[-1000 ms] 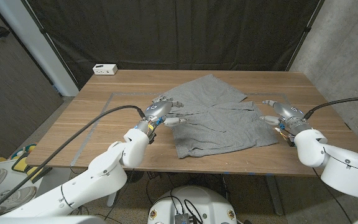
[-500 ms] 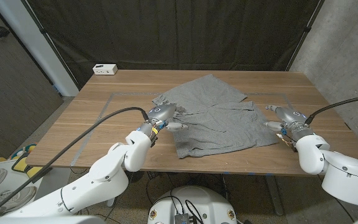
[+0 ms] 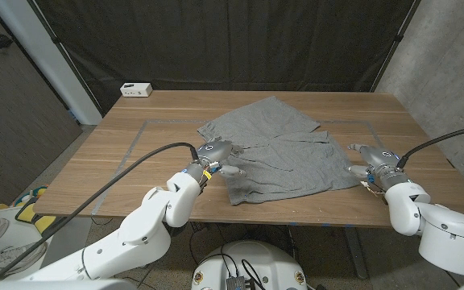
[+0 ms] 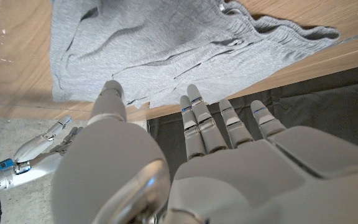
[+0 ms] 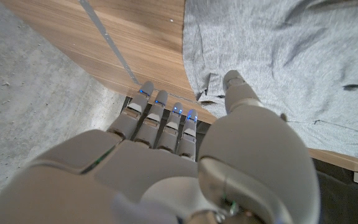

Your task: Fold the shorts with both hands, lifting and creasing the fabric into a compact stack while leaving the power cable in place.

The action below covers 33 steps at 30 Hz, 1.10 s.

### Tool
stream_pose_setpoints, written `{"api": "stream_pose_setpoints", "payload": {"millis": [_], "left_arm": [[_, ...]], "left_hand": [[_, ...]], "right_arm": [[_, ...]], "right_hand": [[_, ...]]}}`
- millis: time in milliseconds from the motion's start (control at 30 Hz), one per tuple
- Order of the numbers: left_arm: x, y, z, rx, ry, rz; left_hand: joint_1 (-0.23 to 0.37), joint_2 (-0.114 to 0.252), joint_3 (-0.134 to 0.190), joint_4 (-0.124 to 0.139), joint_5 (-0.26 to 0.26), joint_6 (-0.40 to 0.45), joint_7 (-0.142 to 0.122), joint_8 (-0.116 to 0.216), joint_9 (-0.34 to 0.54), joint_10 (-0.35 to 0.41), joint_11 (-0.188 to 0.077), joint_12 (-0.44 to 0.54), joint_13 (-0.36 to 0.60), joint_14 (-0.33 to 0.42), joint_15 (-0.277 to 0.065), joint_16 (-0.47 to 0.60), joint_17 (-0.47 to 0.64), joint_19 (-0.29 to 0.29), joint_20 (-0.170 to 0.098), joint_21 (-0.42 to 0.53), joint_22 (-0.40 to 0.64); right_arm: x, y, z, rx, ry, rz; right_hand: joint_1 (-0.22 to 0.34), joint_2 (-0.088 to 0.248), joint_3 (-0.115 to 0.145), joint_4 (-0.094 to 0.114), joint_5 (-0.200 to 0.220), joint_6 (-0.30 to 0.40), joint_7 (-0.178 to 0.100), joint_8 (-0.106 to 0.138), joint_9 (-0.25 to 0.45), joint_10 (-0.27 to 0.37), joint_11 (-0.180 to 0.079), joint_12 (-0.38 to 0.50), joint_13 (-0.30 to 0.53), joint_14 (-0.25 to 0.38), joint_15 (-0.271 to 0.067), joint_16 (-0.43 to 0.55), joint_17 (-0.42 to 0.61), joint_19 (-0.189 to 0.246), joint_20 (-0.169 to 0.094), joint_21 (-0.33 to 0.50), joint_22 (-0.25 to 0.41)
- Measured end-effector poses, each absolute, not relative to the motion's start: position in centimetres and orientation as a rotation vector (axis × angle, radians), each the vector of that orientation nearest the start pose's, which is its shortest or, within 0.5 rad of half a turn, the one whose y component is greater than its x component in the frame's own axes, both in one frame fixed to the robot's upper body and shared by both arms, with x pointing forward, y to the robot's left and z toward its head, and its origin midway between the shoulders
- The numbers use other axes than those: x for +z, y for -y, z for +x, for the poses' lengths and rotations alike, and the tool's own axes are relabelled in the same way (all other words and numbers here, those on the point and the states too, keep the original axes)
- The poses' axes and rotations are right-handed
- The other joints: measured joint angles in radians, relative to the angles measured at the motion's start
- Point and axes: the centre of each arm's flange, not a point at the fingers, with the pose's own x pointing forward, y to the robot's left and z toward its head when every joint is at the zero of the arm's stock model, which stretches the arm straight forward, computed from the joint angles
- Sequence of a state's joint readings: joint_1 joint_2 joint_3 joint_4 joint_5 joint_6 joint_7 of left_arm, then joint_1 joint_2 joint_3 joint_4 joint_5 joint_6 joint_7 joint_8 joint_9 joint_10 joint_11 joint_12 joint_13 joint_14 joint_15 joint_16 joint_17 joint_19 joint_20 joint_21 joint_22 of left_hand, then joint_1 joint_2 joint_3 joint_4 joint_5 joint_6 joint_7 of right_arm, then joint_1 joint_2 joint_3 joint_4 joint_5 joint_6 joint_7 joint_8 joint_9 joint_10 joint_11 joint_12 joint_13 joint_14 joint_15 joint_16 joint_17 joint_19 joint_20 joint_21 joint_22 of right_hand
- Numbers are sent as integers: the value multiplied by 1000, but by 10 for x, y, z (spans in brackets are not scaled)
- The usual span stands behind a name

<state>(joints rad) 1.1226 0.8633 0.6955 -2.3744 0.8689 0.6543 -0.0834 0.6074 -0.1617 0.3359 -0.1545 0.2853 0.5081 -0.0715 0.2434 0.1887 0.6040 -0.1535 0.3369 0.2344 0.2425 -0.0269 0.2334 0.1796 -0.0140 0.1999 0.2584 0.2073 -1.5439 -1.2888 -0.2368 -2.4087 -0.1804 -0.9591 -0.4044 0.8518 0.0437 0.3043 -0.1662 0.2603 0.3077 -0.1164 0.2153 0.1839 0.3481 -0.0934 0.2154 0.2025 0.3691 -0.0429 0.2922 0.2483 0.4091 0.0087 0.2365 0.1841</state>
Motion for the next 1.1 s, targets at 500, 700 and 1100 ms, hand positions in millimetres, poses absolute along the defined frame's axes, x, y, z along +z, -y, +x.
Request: {"api": "stream_pose_setpoints", "payload": {"millis": [500,700,1100], "left_arm": [[-60,-123,447,-37,547,1591],[-60,-120,447,-46,529,1633],[-65,-116,447,-23,505,1714]], "left_hand": [[27,-7,-20,-4,19,-24,-5,-15,0,-35,2,-16,10,-8,8,-5,5,4,-4,0,5],[38,-4,-28,-3,23,-14,-7,-15,0,-34,1,-16,15,-8,8,-5,5,5,-5,5,4],[65,-4,-61,7,44,45,-5,-6,5,18,-8,-13,19,53,3,0,3,37,-23,19,13]], "right_arm": [[-111,339,438,-363,60,-1465],[-118,339,437,-364,39,-1471],[-130,337,437,-361,11,-1479]], "right_hand": [[58,2,-16,1,6,32,-39,0,0,3,-35,-3,5,-24,1,11,22,-12,-12,-4,5],[99,12,-20,5,14,75,-61,8,0,40,-72,4,9,-16,0,34,41,-9,-24,-4,5],[141,4,-48,8,14,100,-75,8,0,29,-69,4,19,-34,1,45,69,-17,-34,-4,4]]}}
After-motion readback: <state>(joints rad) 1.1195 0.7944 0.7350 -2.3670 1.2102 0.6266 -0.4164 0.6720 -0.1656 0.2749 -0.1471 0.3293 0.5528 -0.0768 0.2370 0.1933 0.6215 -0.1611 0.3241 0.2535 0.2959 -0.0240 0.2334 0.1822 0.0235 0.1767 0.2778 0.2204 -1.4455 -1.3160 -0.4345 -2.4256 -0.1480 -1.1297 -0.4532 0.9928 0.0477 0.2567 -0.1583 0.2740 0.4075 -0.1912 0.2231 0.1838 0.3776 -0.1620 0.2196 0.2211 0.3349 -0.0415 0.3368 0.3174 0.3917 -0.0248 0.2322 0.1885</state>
